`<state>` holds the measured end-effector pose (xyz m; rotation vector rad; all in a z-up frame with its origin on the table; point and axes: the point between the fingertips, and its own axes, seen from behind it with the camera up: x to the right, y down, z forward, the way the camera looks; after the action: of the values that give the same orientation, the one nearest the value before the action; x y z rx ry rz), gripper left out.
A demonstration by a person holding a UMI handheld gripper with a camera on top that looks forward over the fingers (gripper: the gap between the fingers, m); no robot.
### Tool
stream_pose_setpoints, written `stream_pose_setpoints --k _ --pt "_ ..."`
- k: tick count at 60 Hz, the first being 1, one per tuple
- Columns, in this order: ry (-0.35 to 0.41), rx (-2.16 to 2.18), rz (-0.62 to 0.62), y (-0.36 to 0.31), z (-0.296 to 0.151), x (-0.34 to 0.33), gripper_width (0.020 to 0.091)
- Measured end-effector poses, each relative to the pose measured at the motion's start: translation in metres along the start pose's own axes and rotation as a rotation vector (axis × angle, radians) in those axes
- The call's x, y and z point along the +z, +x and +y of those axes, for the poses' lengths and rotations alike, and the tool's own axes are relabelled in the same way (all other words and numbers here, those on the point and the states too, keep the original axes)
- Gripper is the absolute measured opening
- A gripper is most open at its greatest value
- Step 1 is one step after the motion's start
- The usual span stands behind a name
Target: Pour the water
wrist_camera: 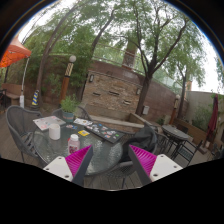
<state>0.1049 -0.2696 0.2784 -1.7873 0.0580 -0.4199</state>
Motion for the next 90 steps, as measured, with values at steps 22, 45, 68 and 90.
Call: stream_pose_setpoints --k 22,45,68,90 --pt "0.002 0.049 0.021 0.015 0.022 -0.002 0.0837" --pt "0.060 0.173 -0.106 -0.088 0.080 0.061 0.0819" --pt "0.088 0.195 -0.120 -0.213 0.094 0.198 0.0818" --pt "0.123 0.177 -0.054 -0.215 0.079 0.245 0.0540"
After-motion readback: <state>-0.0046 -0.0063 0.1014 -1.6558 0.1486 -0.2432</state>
